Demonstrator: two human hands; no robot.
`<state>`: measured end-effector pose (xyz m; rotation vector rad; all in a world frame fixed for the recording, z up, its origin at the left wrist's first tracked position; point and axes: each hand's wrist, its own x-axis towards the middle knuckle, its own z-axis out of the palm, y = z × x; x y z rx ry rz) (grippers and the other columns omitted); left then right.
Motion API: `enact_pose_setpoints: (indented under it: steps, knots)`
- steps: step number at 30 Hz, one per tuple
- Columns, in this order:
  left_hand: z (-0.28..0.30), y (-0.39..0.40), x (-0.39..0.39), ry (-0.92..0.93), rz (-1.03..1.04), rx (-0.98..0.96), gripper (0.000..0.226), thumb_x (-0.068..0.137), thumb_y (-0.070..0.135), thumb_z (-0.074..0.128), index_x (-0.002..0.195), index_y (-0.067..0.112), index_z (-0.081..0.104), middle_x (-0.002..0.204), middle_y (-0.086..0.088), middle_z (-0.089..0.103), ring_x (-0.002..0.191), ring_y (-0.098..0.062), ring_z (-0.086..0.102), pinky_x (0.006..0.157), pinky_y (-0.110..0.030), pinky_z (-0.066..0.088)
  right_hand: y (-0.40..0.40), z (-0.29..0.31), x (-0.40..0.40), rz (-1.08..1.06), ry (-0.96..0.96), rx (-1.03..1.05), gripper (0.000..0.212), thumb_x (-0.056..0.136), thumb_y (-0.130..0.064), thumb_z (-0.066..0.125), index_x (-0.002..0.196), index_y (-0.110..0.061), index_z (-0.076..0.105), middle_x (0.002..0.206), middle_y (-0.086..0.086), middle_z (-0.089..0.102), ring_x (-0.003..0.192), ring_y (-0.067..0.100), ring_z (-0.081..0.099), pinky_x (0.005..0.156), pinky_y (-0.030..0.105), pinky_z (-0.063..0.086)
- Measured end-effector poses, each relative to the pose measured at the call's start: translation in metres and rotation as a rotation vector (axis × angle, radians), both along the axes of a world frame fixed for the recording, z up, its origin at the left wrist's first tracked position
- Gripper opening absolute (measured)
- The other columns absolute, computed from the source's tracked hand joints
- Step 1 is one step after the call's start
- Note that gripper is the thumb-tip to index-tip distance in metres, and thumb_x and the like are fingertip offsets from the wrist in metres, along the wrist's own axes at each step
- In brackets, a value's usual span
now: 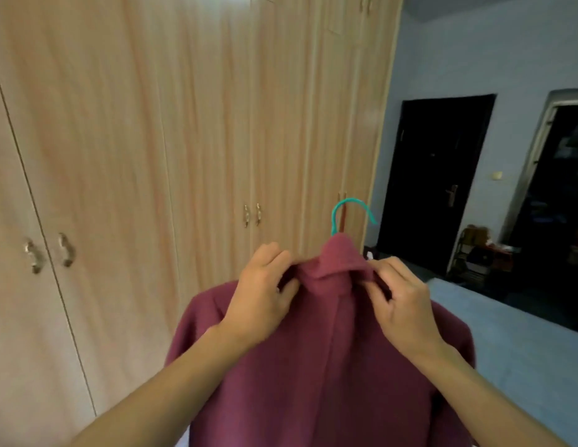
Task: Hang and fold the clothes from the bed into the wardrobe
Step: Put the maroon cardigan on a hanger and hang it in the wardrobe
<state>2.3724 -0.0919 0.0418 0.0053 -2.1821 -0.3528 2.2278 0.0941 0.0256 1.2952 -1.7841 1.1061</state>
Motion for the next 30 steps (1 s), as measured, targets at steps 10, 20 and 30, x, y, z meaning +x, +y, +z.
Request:
enact_pose_setpoints:
  steps: [10, 20, 30]
  knots:
    - [0.004, -0.165, 0.109, -0.153, 0.062, -0.099, 0.038, 0.096, 0.046, 0.05, 0.122, 0.021, 0.057, 0.108, 0.007, 0.061, 0.099, -0.014, 0.055, 0.089, -0.03, 0.044, -0.161, 0.005, 0.057, 0.08, 0.027, 0.001, 0.027, 0.083, -0.003, 0.074, 0.108, -0.008, 0.066, 0.095, -0.008, 0.057, 0.086, -0.002, 0.054, 0.087, 0.005, 0.037]
    - [-0.016, -0.269, 0.182, -0.04, 0.175, -0.097, 0.027, 0.097, 0.03, 0.053, 0.117, 0.013, 0.058, 0.099, 0.002, 0.057, 0.089, -0.02, 0.058, 0.08, -0.036, 0.05, -0.289, 0.005, 0.117, 0.244, 0.057, 0.023, 0.024, 0.086, -0.005, 0.072, 0.109, -0.007, 0.065, 0.095, -0.005, 0.058, 0.086, 0.004, 0.056, 0.083, 0.012, 0.043]
    - [-0.011, -0.335, 0.212, 0.007, 0.433, -0.159, 0.027, 0.096, 0.026, 0.052, 0.113, 0.006, 0.06, 0.096, -0.004, 0.057, 0.085, -0.022, 0.056, 0.077, -0.031, 0.048, -0.401, 0.009, 0.121, 0.435, 0.035, -0.026, 0.023, 0.086, -0.006, 0.072, 0.107, -0.01, 0.065, 0.093, -0.009, 0.056, 0.082, 0.004, 0.055, 0.077, 0.019, 0.046]
